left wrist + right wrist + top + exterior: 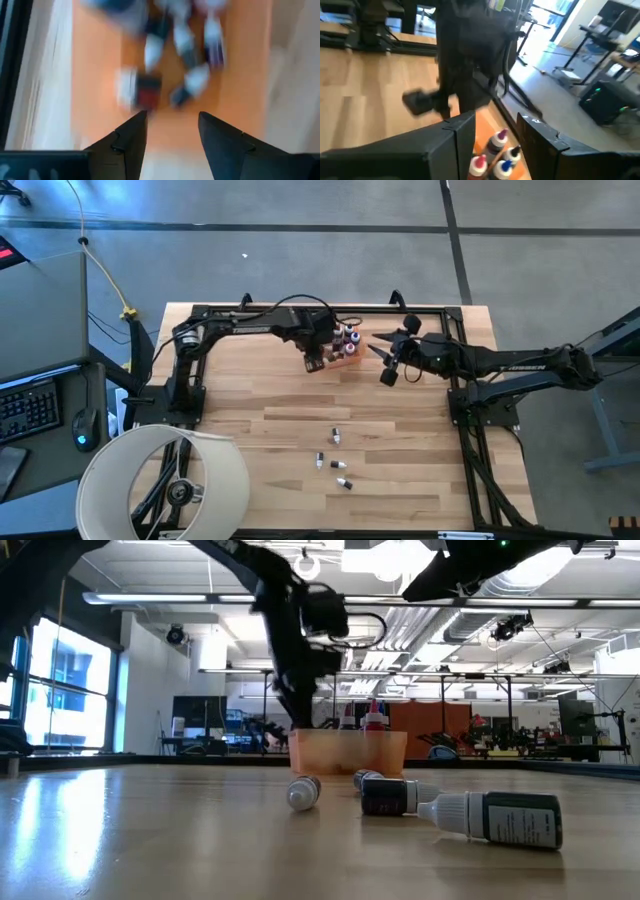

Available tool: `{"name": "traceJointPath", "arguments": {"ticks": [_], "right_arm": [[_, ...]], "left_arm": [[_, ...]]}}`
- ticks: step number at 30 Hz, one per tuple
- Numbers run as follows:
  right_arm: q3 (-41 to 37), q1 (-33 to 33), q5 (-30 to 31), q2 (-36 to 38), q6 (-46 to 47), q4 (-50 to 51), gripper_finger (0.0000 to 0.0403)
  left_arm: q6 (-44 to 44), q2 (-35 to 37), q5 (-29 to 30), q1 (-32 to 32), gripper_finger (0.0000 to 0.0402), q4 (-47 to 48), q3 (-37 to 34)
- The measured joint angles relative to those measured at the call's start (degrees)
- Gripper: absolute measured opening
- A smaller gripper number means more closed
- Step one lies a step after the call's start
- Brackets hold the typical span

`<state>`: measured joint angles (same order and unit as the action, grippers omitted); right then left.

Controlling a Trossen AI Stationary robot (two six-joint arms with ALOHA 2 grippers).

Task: Pick & Place food coloring
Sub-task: Put the small green food coloring bottle into the orange bin

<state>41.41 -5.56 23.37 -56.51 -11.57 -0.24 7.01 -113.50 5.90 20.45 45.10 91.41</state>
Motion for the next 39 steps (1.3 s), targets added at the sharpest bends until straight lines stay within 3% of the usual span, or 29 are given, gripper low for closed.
{"name": "traceJointPath", "arguments": {"ticks": [5,12,15,19,21,28,33,39], "right_arm": [[0.0,0.0,-7.7,-0.4,2.6,0.3,0.0138],[0.0,0.0,-13.9,-7.0,5.6,-2.6,0.0138],[-0.1,0.0,-19.4,-12.1,7.1,-6.7,0.0138],[0.2,1.7,-33.4,-19.0,3.7,-15.4,0.0138],[0.7,3.0,-38.9,-21.8,-1.3,-16.3,0.0138],[0.9,7.4,-42.5,-35.1,-6.7,-19.8,0.0138],[1.0,8.4,-50.7,-44.7,-6.5,-26.5,0.0138],[3.1,8.2,-52.4,-49.5,-12.9,-26.5,0.0138]], "left_arm": [[-4.0,5.9,-0.1,-0.7,0.0174,15.9,3.3],[-7.6,15.7,3.9,-7.0,0.0174,19.3,3.4],[-7.5,19.4,4.9,-10.1,0.0174,18.8,0.4],[-7.5,24.3,5.1,-14.3,0.0175,16.0,-10.2],[-7.4,27.1,4.6,-16.2,0.0175,8.8,-17.6],[-4.2,33.8,-3.1,-18.8,0.0175,-14.3,-41.9],[-4.2,33.9,-6.6,-18.6,0.0175,-20.2,-46.9],[-4.1,34.0,-7.2,-18.6,0.0175,-22.4,-46.9]]}}
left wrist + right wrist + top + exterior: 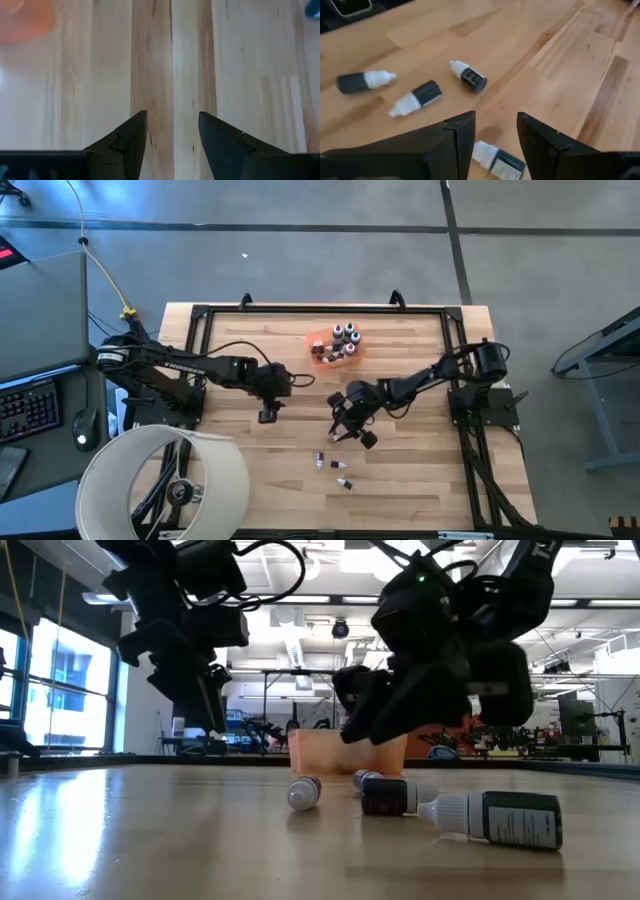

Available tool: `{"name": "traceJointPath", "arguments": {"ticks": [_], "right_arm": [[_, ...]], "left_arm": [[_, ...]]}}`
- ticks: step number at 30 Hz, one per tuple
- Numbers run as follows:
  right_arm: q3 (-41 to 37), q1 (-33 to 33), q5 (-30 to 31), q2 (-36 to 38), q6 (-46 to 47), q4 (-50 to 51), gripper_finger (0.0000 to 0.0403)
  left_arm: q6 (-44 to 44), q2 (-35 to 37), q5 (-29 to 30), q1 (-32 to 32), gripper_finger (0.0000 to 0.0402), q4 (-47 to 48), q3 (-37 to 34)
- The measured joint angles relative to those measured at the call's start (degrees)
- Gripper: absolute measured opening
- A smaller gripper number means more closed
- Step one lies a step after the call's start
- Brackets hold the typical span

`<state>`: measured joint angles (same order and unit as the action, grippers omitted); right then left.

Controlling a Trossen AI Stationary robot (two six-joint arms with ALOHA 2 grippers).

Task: Pick & Place food coloring
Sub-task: Put the small green food coloring bottle into the orange bin

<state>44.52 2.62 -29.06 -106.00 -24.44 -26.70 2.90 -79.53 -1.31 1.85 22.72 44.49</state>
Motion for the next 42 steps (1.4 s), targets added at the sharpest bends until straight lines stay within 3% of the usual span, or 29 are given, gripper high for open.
{"name": "traceJointPath", "arguments": {"ticks": [8,13,19,24,34,38,40,42], "right_arm": [[1.0,0.0,2.0,-1.0,-3.7,6.1,0.0138],[1.4,0.0,2.3,-4.1,-8.1,4.4,0.0138],[1.4,0.0,4.8,-7.2,-6.9,2.6,0.0138],[1.3,0.0,5.7,-7.4,0.0,2.4,0.0135],[1.0,0.0,6.1,-6.4,3.5,-1.8,0.0066],[1.0,-0.4,13.1,-3.3,9.7,-8.6,0.0066],[1.1,-0.5,22.6,-1.0,12.7,-11.1,0.0071],[1.1,-0.8,36.7,1.4,11.3,-11.7,0.0084]], "left_arm": [[-0.2,0.0,-3.2,0.0,0.0175,-0.3,0.0],[-1.2,0.0,-3.9,0.0,0.0175,-0.9,0.0],[-2.3,0.0,-4.3,0.0,0.0175,-0.8,0.0],[-3.2,0.0,-4.3,0.0,0.0175,-0.7,0.0],[-3.5,0.0,-4.3,0.0,0.0175,-0.7,0.0],[-3.8,0.0,-4.3,0.0,0.0175,-0.8,0.0],[-4.7,0.0,-4.3,0.0,0.0175,-1.3,0.0],[-4.7,0.0,-4.3,0.0,0.0175,-2.9,0.0]]}}
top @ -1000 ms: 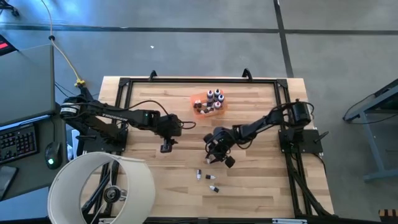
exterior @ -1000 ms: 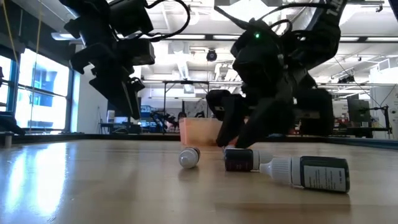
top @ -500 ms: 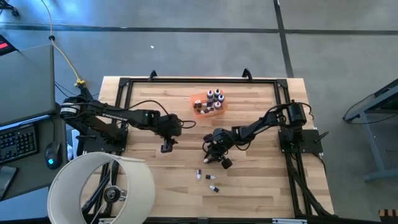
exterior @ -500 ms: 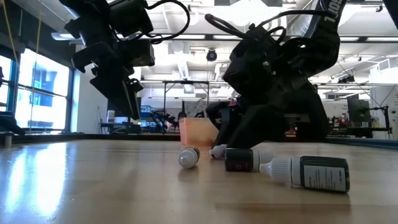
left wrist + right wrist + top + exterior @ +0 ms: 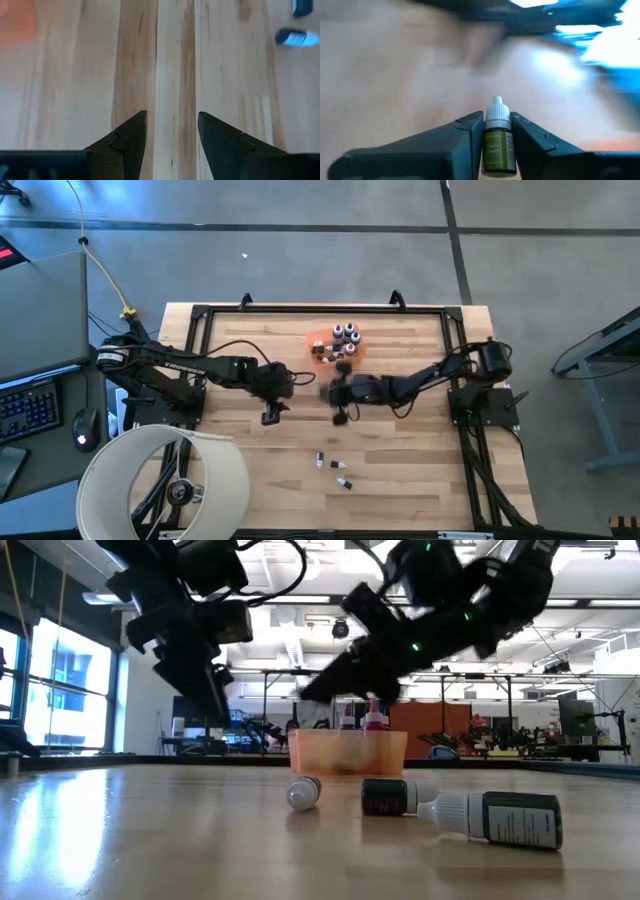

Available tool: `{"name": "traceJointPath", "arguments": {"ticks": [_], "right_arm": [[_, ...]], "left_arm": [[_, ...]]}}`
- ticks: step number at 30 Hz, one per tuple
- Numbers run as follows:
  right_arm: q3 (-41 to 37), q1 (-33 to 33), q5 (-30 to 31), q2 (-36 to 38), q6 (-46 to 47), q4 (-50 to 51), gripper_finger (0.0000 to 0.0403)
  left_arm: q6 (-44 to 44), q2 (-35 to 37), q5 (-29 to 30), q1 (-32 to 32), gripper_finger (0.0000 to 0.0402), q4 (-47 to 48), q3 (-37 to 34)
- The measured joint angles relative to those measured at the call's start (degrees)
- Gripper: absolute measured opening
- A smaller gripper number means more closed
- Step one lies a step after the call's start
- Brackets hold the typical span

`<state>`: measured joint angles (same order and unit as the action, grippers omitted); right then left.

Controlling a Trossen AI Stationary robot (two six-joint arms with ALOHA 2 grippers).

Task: Pick & Place food coloring
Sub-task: Put the small green food coloring bottle into the orange bin, then put the small violet food coloring bottle into the orange bin

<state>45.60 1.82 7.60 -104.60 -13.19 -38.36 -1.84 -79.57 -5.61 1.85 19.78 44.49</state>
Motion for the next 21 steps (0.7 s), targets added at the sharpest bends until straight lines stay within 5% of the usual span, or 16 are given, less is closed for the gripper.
{"name": "traceJointPath", "arguments": {"ticks": [4,6,12,16,21], "right_arm": [[1.9,-2.9,27.4,3.9,-11.1,-1.0,0.0086],[3.9,-5.6,32.0,4.1,-11.8,0.6,0.0077],[14.4,-12.4,18.8,1.9,-1.2,22.1,0.0071],[18.8,-15.3,17.6,-1.3,1.6,33.8,0.0098],[19.8,-16.6,13.2,-2.4,0.4,35.4,0.0131]], "left_arm": [[0.1,-1.0,0.0,0.0,0.0175,-4.5,0.0],[0.1,-1.4,-0.1,0.0,0.0175,-5.5,0.0],[0.0,-1.4,-1.2,0.0,0.0175,-6.3,0.0],[0.0,-1.4,-2.7,0.0,0.0175,-6.3,0.0],[0.0,-1.4,-2.8,0.0,0.0175,-6.2,0.0]]}}
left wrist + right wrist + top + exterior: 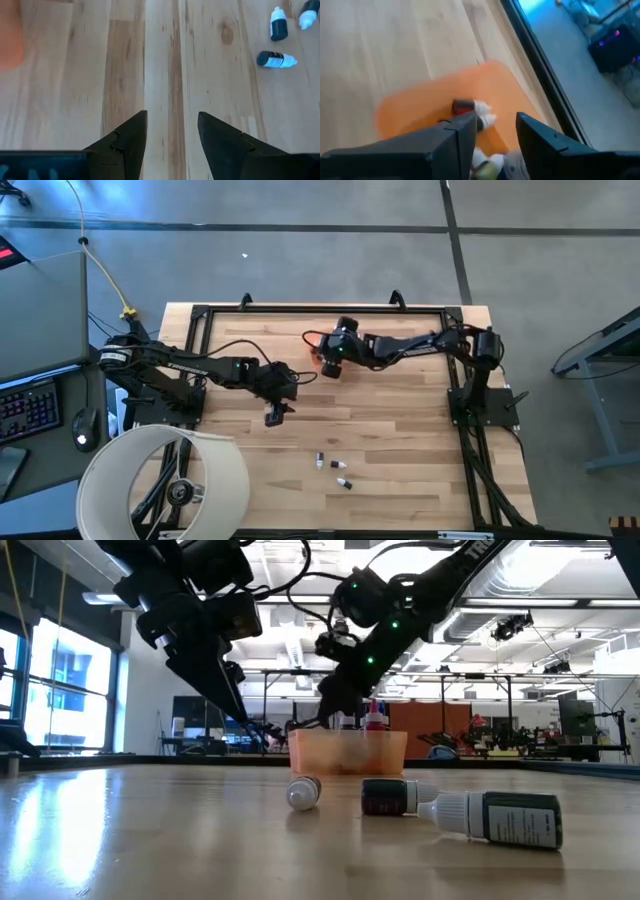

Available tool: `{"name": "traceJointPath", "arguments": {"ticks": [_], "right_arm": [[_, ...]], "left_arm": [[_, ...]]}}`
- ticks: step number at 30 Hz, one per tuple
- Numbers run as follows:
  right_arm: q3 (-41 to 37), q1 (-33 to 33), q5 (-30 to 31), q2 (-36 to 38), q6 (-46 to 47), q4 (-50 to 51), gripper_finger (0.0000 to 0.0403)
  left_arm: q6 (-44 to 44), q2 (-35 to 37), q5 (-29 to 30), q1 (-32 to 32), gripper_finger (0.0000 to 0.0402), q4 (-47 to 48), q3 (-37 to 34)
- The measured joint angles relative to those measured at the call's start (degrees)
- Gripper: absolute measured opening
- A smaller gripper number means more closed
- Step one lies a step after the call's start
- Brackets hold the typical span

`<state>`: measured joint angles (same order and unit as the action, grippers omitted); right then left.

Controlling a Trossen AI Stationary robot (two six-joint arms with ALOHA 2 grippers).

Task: Pick & Place food coloring
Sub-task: Put the small violet food coloring bottle into the orange bin

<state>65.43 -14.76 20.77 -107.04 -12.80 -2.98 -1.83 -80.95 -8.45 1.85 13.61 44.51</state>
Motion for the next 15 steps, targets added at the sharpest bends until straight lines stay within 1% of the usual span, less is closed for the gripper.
{"name": "traceJointPath", "arguments": {"ticks": [4,7,8,10,12,15], "right_arm": [[0.0,0.9,1.7,2.0,-2.3,-2.1,0.0148],[0.1,3.4,2.3,5.3,-2.6,-0.9,0.0157],[0.1,4.8,1.1,6.6,-2.7,0.8,0.0158],[0.1,7.9,-3.4,9.2,-2.0,5.5,0.0159],[0.2,11.2,-9.1,11.3,2.2,11.2,0.0159],[0.1,16.5,-18.0,12.0,8.8,17.7,0.0155]], "left_arm": [[0.0,0.0,0.0,0.0,0.0175,0.3,0.0],[0.0,0.0,0.0,0.0,0.0175,0.5,0.0],[0.0,0.0,-0.1,0.0,0.0175,0.6,0.0],[0.0,0.0,-0.1,0.0,0.0175,0.8,0.0],[0.0,0.0,-0.1,0.0,0.0175,0.9,0.0],[0.0,0.0,-0.1,0.0,0.0175,0.9,0.0]]}}
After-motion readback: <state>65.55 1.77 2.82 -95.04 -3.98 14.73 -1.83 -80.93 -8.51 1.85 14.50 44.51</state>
